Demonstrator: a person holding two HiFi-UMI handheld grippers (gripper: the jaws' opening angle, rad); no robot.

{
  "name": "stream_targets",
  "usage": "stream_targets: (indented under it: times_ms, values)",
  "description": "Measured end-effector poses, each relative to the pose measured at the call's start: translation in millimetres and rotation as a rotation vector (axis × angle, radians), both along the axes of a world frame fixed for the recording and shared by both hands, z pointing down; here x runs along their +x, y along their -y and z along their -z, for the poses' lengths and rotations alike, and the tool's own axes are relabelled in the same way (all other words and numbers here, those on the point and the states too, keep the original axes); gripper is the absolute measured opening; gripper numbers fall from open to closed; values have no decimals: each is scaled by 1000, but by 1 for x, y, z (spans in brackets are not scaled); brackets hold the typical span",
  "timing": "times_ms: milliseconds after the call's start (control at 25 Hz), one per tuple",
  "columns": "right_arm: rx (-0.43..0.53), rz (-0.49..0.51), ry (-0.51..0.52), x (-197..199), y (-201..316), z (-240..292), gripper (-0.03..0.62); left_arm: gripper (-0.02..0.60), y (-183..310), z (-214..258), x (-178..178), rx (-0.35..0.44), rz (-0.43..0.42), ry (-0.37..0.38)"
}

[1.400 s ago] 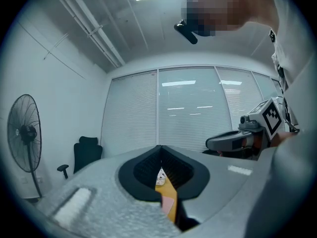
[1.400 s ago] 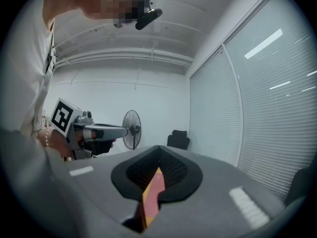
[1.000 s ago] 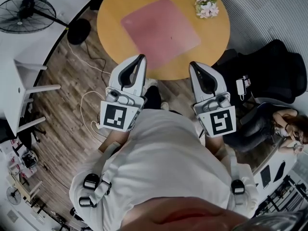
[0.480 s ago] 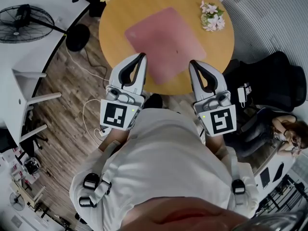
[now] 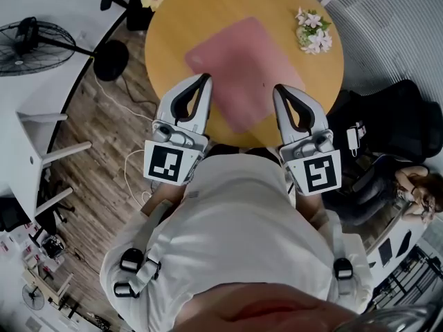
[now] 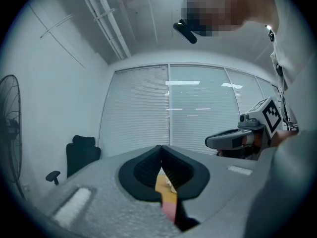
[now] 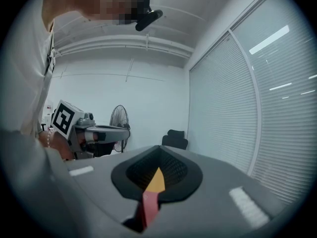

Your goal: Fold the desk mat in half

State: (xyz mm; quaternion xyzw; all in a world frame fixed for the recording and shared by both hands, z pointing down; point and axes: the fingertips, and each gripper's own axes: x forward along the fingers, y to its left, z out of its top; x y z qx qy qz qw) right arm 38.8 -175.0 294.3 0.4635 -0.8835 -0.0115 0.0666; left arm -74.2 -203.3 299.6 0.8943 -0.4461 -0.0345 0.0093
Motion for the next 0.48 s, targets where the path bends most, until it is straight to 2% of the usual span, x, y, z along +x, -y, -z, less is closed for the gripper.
stream_targets:
  times_ms: [480]
  values:
    - [0, -16, -31, -7, 27, -11, 5, 5, 37, -32, -12, -31, -15, 28]
